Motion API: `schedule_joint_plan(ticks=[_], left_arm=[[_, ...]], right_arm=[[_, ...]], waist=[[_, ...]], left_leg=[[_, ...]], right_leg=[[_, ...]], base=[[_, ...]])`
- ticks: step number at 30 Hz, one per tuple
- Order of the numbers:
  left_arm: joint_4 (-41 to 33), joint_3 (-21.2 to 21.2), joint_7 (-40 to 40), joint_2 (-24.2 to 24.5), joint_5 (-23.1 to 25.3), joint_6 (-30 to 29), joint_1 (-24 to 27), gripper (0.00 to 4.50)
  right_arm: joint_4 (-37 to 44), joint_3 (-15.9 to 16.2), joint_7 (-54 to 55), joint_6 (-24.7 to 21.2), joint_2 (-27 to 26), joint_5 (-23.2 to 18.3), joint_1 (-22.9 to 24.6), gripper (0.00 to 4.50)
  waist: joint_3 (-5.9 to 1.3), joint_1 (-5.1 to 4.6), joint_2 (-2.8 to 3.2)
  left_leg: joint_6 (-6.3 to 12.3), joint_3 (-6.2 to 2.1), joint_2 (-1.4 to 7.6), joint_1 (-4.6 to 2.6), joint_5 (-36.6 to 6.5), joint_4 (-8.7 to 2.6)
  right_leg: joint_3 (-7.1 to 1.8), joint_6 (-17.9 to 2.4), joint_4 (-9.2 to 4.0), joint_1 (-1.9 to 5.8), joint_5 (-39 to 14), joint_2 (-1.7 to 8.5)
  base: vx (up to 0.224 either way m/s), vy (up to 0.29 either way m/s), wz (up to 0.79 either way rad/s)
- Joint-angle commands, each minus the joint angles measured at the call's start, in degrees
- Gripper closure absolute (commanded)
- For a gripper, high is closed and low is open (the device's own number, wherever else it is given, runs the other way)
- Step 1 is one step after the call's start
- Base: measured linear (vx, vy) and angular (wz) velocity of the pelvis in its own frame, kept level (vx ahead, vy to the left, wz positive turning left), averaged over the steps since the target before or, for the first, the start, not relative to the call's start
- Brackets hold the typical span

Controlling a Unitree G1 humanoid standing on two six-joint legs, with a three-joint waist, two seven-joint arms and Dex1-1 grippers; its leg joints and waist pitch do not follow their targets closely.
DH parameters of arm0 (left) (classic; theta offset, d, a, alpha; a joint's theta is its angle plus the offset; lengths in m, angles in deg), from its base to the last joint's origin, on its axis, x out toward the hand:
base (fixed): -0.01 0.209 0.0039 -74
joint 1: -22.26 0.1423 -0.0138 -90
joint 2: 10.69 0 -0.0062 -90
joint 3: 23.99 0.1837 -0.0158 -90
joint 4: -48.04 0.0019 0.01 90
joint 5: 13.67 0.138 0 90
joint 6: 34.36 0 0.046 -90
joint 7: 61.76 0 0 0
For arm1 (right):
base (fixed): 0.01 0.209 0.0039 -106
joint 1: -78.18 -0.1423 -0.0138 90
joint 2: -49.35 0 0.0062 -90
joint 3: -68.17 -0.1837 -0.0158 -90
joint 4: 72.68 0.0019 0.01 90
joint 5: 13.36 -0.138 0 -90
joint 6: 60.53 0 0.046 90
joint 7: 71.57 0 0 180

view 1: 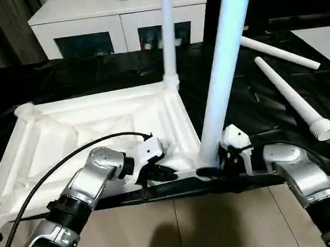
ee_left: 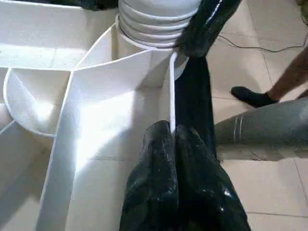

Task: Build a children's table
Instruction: Rotate leg to tighten

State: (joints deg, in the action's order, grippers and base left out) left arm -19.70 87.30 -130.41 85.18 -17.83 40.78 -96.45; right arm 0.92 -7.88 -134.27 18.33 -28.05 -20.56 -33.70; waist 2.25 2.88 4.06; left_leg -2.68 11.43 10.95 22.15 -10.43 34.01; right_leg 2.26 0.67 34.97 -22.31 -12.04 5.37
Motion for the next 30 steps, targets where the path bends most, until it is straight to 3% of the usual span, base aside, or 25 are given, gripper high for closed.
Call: schedule_joint_plan(ticks=[1, 8, 9, 14, 20, 25, 27, 28, 30], left_arm=[[-1.2, 1.3, -1.7, 0.2, -0.1, -0.3, 0.3, 4.50], [-1.6, 1.3, -1.6, 0.1, -0.1, -0.5, 0.6, 4.50], [-1.7, 1.3, -1.6, 0.1, -0.1, -0.5, 0.6, 4.50], [-1.9, 1.4, -1.8, 0.3, 0.0, -0.5, 0.9, 4.50], [-1.9, 1.4, -1.7, 0.1, 0.0, -0.6, 1.2, 4.50], [0.6, 0.0, 3.3, -2.5, 0.6, -0.3, 0.5, 4.50], [6.3, -2.4, 13.1, -6.5, 2.6, 0.3, -2.0, 4.50], [7.8, -2.9, 15.7, -7.5, 3.1, -0.1, -2.7, 4.50], [10.8, -4.3, 21.4, -10.1, 3.5, -1.1, -4.2, 4.50]], right_arm=[[-0.2, 0.2, -1.1, 0.0, 0.2, -0.2, -0.8, 0.66], [-1.0, -0.9, -1.0, -0.4, -1.0, -1.9, -1.3, 0.94], [-1.1, -0.9, -0.9, -0.2, -1.1, -1.9, -1.2, 1.15], [-1.4, -1.5, 0.0, -0.2, -2.2, -2.3, -0.1, 1.65], [-0.4, -1.5, 1.5, -0.2, -3.4, -2.8, 1.5, 1.78], [-1.6, -3.6, 10.6, -0.8, -7.8, -1.6, 2.3, 1.78], [-5.2, -7.3, 25.8, -3.3, -14.0, 0.5, 1.3, 1.78], [-6.0, -8.3, 29.9, -4.0, -15.6, 1.1, 1.1, 1.79], [-7.6, -9.9, 37.7, -4.9, -18.7, 2.5, 0.6, 1.80]], waist=[[-3.17, -0.12, -1.03], [-3.43, -0.03, -1.00], [-3.40, -0.02, -1.01], [-3.38, -0.08, -0.97], [-3.37, -0.20, -0.79], [-3.12, -0.90, -0.76], [-2.90, -1.32, -0.67], [-2.92, -1.48, -0.60], [-2.87, -1.56, -0.68]], left_leg=[[3.79, -0.91, 2.20, -1.21, -11.6, -4.01], [5.04, -0.90, 2.09, -1.07, -9.1, -3.65], [5.12, -0.93, 2.11, -1.08, -9.0, -3.69], [4.68, -0.93, 2.10, -1.15, -9.9, -3.71], [4.36, -0.96, 2.10, -1.20, -10.2, -3.77], [2.66, -1.04, 1.94, -1.21, -12.7, -4.16], [1.28, -0.98, 1.79, -1.37, -14.6, -4.28], [-0.16, -1.18, 1.77, -1.57, -15.9, -4.46], [-1.20, -1.40, 1.75, -1.66, -17.5, -4.71]], right_leg=[[-1.70, -14.9, -4.08, 2.01, -6.7, 2.49], [-1.55, -15.7, -3.67, 2.20, -3.1, 2.41], [-1.51, -15.7, -3.66, 2.19, -3.1, 2.39], [-1.50, -15.7, -3.73, 2.17, -4.3, 2.36], [-1.51, -15.5, -3.76, 2.14, -4.4, 2.33], [-1.49, -14.7, -4.25, 2.02, -8.2, 2.32], [-1.61, -14.1, -4.63, 1.64, -11.4, 2.24], [-1.60, -13.4, -4.70, 1.53, -13.9, 2.35], [-1.55, -11.8, -5.04, 1.58, -16.6, 2.42]], base=[[0.000, 0.000, 0.00], [0.000, 0.000, 0.00], [0.000, 0.000, 0.00], [0.000, 0.000, 0.00], [0.000, 0.000, 0.00], [0.000, 0.000, 0.00], [0.000, 0.000, 0.00], [0.000, 0.000, 0.00], [0.000, 0.000, 0.00]])
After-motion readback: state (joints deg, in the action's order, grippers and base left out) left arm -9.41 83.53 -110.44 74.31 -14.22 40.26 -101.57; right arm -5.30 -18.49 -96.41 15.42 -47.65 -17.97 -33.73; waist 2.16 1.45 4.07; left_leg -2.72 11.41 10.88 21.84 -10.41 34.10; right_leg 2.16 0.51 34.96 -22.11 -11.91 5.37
